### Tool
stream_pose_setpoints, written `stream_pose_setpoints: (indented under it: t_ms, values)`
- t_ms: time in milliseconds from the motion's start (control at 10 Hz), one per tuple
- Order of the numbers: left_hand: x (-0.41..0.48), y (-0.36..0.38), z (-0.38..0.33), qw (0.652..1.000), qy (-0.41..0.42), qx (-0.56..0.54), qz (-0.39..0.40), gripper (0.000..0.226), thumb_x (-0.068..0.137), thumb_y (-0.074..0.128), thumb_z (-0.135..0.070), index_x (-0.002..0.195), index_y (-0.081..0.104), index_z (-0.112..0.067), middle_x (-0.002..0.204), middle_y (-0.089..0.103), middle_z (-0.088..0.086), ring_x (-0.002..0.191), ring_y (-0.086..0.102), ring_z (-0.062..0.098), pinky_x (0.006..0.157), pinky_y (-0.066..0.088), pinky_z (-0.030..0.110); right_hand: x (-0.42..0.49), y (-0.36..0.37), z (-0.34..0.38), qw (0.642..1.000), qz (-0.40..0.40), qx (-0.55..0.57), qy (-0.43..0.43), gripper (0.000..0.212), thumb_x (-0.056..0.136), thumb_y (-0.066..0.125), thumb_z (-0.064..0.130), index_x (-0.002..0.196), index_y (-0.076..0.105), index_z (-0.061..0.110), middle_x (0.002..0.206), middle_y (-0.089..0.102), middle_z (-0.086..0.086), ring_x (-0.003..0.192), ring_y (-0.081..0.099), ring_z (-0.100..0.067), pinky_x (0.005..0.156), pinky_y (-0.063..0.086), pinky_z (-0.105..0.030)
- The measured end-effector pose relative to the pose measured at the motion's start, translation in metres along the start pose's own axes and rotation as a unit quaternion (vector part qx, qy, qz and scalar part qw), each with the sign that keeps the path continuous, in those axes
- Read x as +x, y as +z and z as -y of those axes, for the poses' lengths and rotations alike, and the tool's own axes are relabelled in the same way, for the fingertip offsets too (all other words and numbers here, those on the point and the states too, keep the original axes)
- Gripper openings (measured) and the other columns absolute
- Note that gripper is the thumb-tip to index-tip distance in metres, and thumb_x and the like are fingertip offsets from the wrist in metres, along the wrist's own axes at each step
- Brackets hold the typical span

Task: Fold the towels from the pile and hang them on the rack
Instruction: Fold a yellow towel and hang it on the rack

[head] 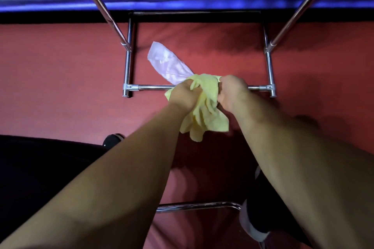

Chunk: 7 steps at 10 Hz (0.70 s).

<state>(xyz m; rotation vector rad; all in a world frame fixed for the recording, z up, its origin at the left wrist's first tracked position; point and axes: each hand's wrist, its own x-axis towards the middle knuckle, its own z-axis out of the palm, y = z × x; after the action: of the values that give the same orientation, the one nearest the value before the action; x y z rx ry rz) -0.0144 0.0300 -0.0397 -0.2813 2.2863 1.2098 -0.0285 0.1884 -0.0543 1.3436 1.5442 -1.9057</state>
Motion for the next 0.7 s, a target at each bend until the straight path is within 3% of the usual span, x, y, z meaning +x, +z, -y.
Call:
stream_pose_setpoints:
  t_ms: [100, 200, 300, 400, 500, 600, 700]
  values:
    - [-0.012, -0.020, -0.030, 0.996, -0.015, -0.090, -0.023, 0.026, 0.100, 0.061, -0.031, 0.118, 0.076, -0.018, 0.113, 0.078, 0.004, 0.110, 0.072, 0.025, 0.103, 0.055, 0.039, -0.051, 0.004, 0.018, 0.998, 0.050, -0.031, 0.009, 0.026, 0.102, 0.047, 0.016, 0.111, 0.072, 0.016, 0.104, 0.077, -0.002, 0.087, 0.073, -0.020, 0.082, 0.059, -0.038]
    - [-0.030, -0.043, -0.064, 0.992, -0.017, -0.120, -0.020, 0.045, 0.097, 0.060, -0.055, 0.111, 0.076, -0.015, 0.108, 0.079, 0.007, 0.107, 0.073, 0.027, 0.104, 0.055, 0.042, -0.093, 0.007, 0.041, 0.989, 0.058, -0.133, -0.039, 0.032, 0.099, 0.044, 0.013, 0.114, 0.072, 0.016, 0.090, 0.073, -0.001, 0.084, 0.070, -0.024, 0.064, 0.053, -0.033]
    - [-0.046, -0.068, -0.099, 0.992, 0.007, -0.128, -0.023, 0.055, 0.098, 0.060, -0.062, 0.113, 0.071, -0.011, 0.105, 0.076, 0.004, 0.103, 0.073, 0.023, 0.106, 0.053, 0.037, -0.139, 0.005, 0.067, 0.957, 0.070, -0.260, -0.108, 0.034, 0.095, 0.045, 0.004, 0.116, 0.063, 0.023, 0.093, 0.070, -0.006, 0.080, 0.064, -0.024, 0.070, 0.052, -0.032]
    - [-0.067, -0.098, -0.132, 0.989, 0.025, -0.142, 0.002, 0.073, 0.089, 0.059, -0.075, 0.121, 0.075, -0.011, 0.111, 0.080, 0.006, 0.103, 0.077, 0.027, 0.105, 0.057, 0.046, -0.180, 0.001, 0.093, 0.927, 0.099, -0.331, -0.146, 0.036, 0.077, 0.058, 0.003, 0.108, 0.062, 0.020, 0.105, 0.072, -0.006, 0.095, 0.068, -0.026, 0.083, 0.052, -0.040]
    - [-0.092, -0.128, -0.167, 0.987, 0.047, -0.153, 0.002, 0.081, 0.078, 0.061, -0.082, 0.119, 0.075, -0.014, 0.111, 0.080, 0.005, 0.102, 0.077, 0.026, 0.102, 0.057, 0.044, -0.218, -0.010, 0.126, 0.916, 0.127, -0.344, -0.162, 0.014, 0.085, 0.065, 0.015, 0.098, 0.068, 0.020, 0.100, 0.073, -0.005, 0.091, 0.070, -0.025, 0.089, 0.048, -0.039]
    - [-0.132, -0.154, -0.208, 0.982, 0.092, -0.166, -0.014, 0.058, 0.090, 0.063, -0.071, 0.114, 0.073, -0.018, 0.112, 0.079, 0.003, 0.101, 0.077, 0.023, 0.097, 0.059, 0.039, -0.253, -0.022, 0.159, 0.916, 0.143, -0.322, -0.191, 0.018, 0.089, 0.063, 0.014, 0.106, 0.069, 0.014, 0.102, 0.072, -0.012, 0.093, 0.076, -0.030, 0.097, 0.059, -0.042]
    - [-0.158, -0.170, -0.232, 0.974, 0.130, -0.185, -0.012, 0.036, 0.097, 0.069, -0.051, 0.112, 0.074, -0.019, 0.108, 0.080, 0.007, 0.100, 0.078, 0.026, 0.093, 0.062, 0.043, -0.282, -0.028, 0.176, 0.921, 0.138, -0.277, -0.236, 0.028, 0.094, 0.060, 0.013, 0.119, 0.069, 0.006, 0.102, 0.075, -0.014, 0.094, 0.073, -0.031, 0.091, 0.064, -0.055]
